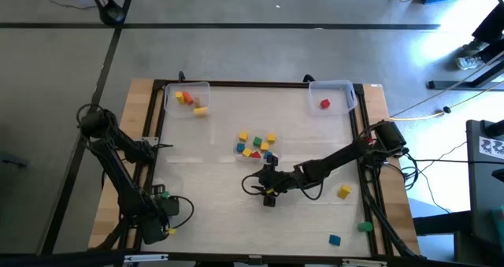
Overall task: Sort blocks by size
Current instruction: Put the blue cylindrical block into the top left transparent bin
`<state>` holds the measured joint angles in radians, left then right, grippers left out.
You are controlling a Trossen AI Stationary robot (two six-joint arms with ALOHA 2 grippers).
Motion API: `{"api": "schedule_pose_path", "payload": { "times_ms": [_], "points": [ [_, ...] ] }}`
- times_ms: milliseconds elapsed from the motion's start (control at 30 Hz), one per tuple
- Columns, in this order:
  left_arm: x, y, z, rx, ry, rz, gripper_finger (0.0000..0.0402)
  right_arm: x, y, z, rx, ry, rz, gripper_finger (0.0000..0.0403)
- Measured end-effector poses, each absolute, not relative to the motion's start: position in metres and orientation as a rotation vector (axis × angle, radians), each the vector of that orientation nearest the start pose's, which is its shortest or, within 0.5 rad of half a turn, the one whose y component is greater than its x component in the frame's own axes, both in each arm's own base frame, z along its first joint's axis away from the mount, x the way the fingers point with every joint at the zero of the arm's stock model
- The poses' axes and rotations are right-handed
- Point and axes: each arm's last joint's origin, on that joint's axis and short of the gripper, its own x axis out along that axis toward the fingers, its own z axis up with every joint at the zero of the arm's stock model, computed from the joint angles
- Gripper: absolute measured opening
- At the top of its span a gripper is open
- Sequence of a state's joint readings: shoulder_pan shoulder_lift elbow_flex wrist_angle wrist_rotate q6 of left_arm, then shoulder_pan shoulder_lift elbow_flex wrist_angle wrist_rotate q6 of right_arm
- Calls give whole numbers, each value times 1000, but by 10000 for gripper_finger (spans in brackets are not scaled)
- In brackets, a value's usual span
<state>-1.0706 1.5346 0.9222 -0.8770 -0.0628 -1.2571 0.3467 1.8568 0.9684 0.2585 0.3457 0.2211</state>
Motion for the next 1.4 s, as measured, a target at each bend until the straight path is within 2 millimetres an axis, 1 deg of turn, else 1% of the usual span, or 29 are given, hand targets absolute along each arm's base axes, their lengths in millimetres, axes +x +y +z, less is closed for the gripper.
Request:
{"api": "schedule_pose_path", "payload": {
  "times_ms": [100,200,333,533,667,767,867,933,1000,1100,1233,1300,1400],
  "points": [
    [128,-212,187,-232,1471,152,112,352,121,148,-14,604,-28,209],
    [137,-204,203,-295,1414,137,112,348,125,149,-25,622,-15,209],
    [151,-185,231,-343,1312,157,112,344,129,151,-33,641,-6,209],
    [171,-136,266,-291,1201,332,113,338,125,159,-20,687,-21,209],
    [184,-99,278,-264,1165,460,115,330,122,172,-13,704,-21,209],
    [192,-70,281,-243,1170,543,116,321,119,188,0,713,-20,209],
    [200,-43,282,-143,1167,581,116,313,116,202,15,714,-26,209],
    [203,-23,283,-111,1184,630,117,307,114,208,15,725,-29,209],
    [204,0,283,-122,1203,685,117,302,111,212,9,744,-42,209],
    [201,34,283,-156,1226,782,118,299,109,217,5,735,-64,209],
    [194,78,281,-223,1211,903,118,298,108,218,-5,735,-82,209],
    [188,100,277,-275,1193,949,118,298,108,218,-7,735,-84,209],
    [175,127,264,-374,1182,952,117,298,108,218,-6,731,-84,209]
  ]
}}
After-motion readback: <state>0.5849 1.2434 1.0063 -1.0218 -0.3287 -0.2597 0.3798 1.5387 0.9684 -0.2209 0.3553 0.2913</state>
